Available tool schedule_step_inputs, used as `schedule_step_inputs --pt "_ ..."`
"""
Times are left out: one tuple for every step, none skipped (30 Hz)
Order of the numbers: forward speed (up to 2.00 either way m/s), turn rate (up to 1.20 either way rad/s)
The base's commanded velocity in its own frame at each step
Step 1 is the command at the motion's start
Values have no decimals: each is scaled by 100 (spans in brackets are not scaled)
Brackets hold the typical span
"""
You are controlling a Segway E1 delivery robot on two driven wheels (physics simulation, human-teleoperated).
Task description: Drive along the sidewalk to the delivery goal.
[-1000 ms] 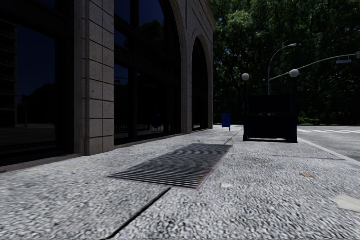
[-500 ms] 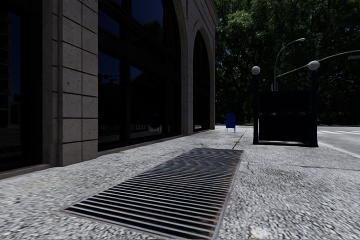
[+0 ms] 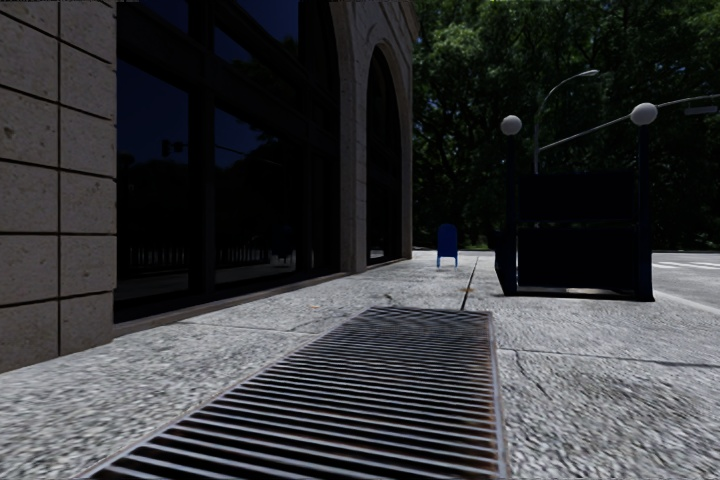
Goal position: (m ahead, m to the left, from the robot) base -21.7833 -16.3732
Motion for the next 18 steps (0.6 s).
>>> schedule_step_inputs --pt "179 -33" --pt "179 -33" --pt "179 -33" --pt "179 0" --pt "186 0" --pt "192 0" --pt "192 0" --pt "200 0" --pt "200 0" --pt "200 0" --pt "200 0" --pt "200 0" --pt "200 0" --pt "200 0" --pt "200 0" --pt "200 0" --pt "200 0" --pt "200 0"
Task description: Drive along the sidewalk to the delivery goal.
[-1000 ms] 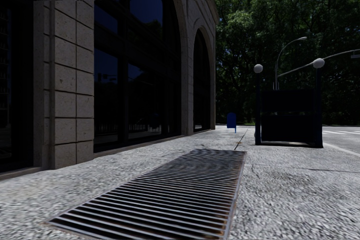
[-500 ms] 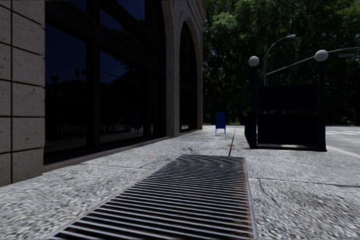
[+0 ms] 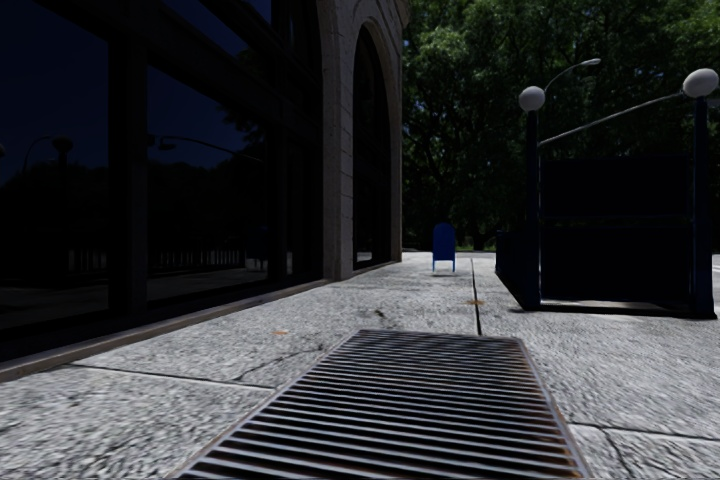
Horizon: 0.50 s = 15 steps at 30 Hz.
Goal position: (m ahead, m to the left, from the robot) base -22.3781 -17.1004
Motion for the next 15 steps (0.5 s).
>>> schedule_step_inputs --pt "200 0" --pt "200 0" --pt "200 0" --pt "200 0" --pt "200 0" --pt "200 0" --pt "200 0" --pt "200 0" --pt "200 0" --pt "200 0" --pt "200 0" --pt "200 0" --pt "200 0" --pt "200 0" --pt "200 0"
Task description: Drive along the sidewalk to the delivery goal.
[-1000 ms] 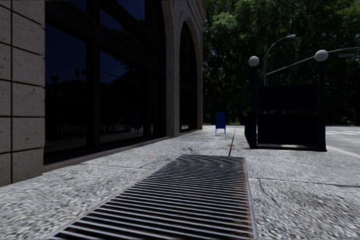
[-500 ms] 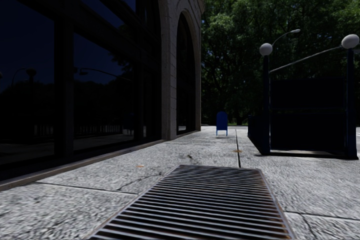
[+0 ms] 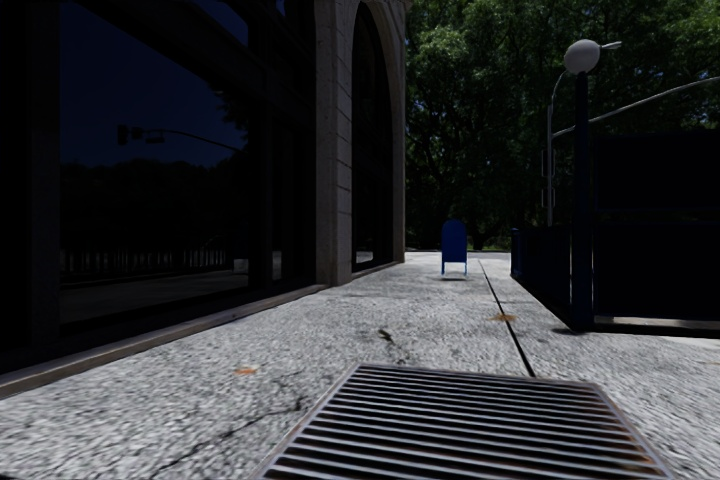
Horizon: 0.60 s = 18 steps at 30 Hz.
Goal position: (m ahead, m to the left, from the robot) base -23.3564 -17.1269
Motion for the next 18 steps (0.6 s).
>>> schedule_step_inputs --pt "200 0" --pt "200 0" --pt "200 0" --pt "200 0" --pt "200 0" --pt "200 0" --pt "200 0" --pt "200 0" --pt "200 0" --pt "200 0" --pt "200 0" --pt "200 0" --pt "200 0" --pt "200 0" --pt "200 0" --pt "200 0" --pt "200 0" --pt "200 0"
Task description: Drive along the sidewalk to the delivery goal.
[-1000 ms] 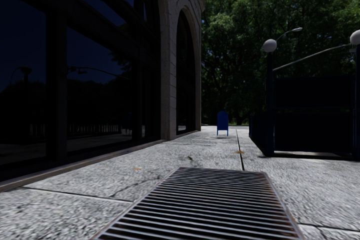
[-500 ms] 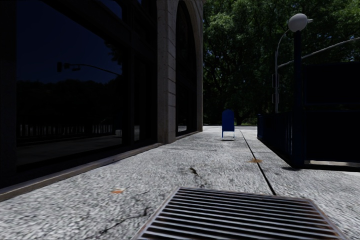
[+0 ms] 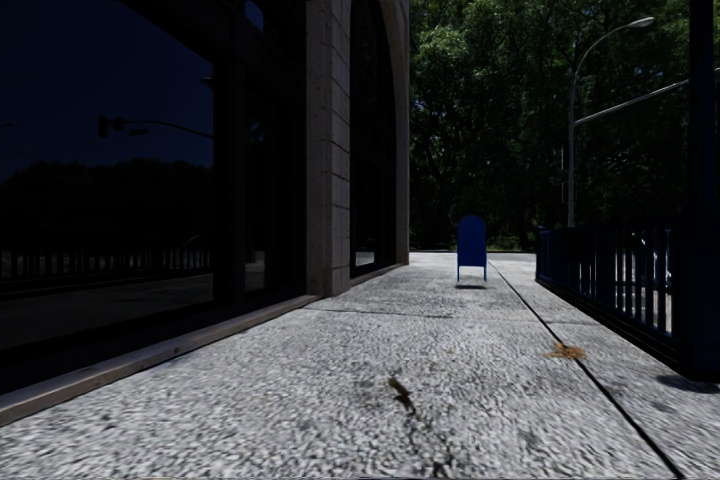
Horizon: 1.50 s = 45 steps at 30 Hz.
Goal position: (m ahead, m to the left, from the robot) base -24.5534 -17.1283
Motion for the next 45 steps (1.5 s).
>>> schedule_step_inputs --pt "200 0" --pt "200 0" --pt "200 0" --pt "200 0" --pt "200 0" --pt "200 0" --pt "200 -6" --pt "200 -13" --pt "200 -13" --pt "200 -15" --pt "200 -16" --pt "200 -16" --pt "200 -16" --pt "200 -16" --pt "200 -16" --pt "200 -16" --pt "200 -16" --pt "200 -16" --pt "200 -16" --pt "200 -16" --pt "200 -16" --pt "200 -16" --pt "200 -16" --pt "200 -16" --pt "200 -16" --pt "200 -16" --pt "200 -16" --pt "200 -16" --pt "200 -16" --pt "200 -16" --pt "200 -16" --pt "200 -16" --pt "200 -16" --pt "200 -17" --pt "200 -22" --pt "200 -22" --pt "200 -27" --pt "200 -27" --pt "200 -27" --pt "198 -28" --pt "189 -38" --pt "186 -42" --pt "186 -42" --pt "186 -43" --pt "185 -43"
